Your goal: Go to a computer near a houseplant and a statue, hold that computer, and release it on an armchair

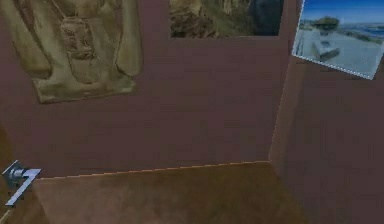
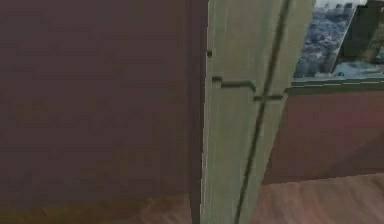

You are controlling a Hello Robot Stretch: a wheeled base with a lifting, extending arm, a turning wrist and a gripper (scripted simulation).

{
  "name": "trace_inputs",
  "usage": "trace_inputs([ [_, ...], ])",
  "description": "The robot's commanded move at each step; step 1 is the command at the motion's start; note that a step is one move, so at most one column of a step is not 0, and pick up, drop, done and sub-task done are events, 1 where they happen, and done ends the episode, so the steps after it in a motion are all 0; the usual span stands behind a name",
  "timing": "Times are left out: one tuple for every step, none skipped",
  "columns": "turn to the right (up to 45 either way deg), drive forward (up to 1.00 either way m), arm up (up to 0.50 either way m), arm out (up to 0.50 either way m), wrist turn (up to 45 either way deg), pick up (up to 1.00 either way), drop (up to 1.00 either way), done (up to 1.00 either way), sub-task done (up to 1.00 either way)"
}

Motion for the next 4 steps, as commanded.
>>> trace_inputs([
  [-6.0,0.00,0.00,0.00,0.0,0.00,0.00,0.00,0.00],
  [0.0,0.20,0.00,0.00,0.0,0.00,0.00,0.00,0.00],
  [-12.0,0.00,0.00,0.00,0.0,0.00,0.00,0.00,0.00],
  [0.0,0.60,0.00,0.00,0.0,0.00,0.00,0.00,0.00],
])
